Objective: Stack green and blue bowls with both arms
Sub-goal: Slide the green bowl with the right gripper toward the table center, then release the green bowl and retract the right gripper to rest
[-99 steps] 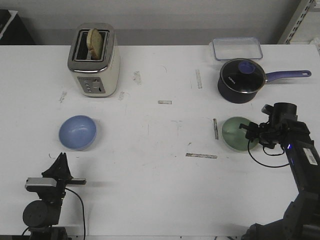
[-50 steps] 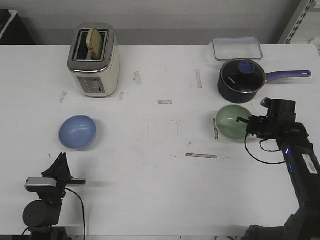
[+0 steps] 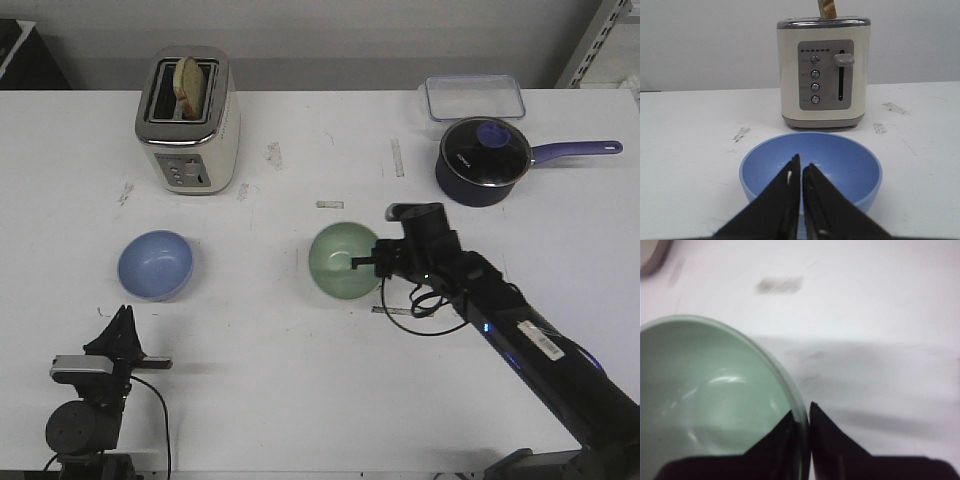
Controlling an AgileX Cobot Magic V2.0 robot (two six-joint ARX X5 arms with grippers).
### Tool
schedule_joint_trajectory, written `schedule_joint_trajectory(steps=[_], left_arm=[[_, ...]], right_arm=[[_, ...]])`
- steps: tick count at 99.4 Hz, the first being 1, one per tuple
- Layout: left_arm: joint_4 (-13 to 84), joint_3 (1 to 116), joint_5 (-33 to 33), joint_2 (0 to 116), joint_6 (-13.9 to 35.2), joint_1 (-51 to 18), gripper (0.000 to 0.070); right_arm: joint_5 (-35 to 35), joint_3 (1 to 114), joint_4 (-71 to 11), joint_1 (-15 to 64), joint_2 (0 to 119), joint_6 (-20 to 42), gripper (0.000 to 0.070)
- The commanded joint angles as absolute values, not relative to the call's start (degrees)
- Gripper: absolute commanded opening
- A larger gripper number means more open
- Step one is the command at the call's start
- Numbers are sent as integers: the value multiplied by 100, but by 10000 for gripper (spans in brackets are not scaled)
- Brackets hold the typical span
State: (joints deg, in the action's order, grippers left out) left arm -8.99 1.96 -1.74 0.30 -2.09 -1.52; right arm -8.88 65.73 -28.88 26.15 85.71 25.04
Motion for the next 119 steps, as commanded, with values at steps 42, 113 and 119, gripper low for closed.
schedule_joint_trajectory(steps=[42, 113, 119], left_arm=[[-991, 69, -191, 19, -248, -152, 1], [-993, 69, -193, 19, -248, -152, 1], [-993, 69, -191, 19, -248, -152, 1]], right_arm=[[-545, 6635, -2668, 3190, 9325, 3216, 0], [-346, 6632, -2613, 3033, 9056, 3013, 399], [-248, 6632, -2613, 3024, 8882, 2853, 419]])
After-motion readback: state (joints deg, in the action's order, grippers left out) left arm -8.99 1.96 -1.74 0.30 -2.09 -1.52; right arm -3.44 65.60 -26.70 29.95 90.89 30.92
